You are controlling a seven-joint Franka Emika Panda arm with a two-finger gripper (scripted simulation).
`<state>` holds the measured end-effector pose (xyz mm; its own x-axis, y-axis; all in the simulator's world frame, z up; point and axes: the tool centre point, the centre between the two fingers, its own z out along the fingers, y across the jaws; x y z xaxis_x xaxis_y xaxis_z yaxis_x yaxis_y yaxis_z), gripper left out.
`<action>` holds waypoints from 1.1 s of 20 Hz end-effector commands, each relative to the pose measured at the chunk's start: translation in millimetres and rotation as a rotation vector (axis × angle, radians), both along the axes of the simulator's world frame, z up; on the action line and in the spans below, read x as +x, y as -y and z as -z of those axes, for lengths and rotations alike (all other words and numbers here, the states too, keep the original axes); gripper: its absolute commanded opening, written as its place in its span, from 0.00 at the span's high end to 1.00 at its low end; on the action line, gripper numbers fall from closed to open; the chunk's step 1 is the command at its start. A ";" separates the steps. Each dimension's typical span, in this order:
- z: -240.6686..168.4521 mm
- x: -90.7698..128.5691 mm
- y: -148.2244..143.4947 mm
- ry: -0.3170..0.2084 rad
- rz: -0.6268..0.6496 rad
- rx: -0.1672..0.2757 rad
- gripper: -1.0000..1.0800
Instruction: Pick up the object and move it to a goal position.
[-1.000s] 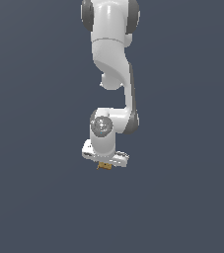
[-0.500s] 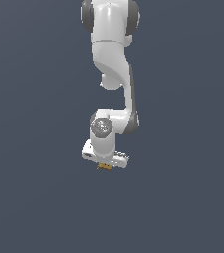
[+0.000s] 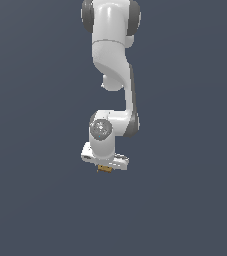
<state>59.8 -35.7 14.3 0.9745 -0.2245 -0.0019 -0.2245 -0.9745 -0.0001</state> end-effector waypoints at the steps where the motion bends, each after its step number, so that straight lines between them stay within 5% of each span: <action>1: -5.6 4.5 8.4 0.002 0.001 0.000 1.00; 22: -74.2 65.6 118.1 0.002 0.001 0.000 1.00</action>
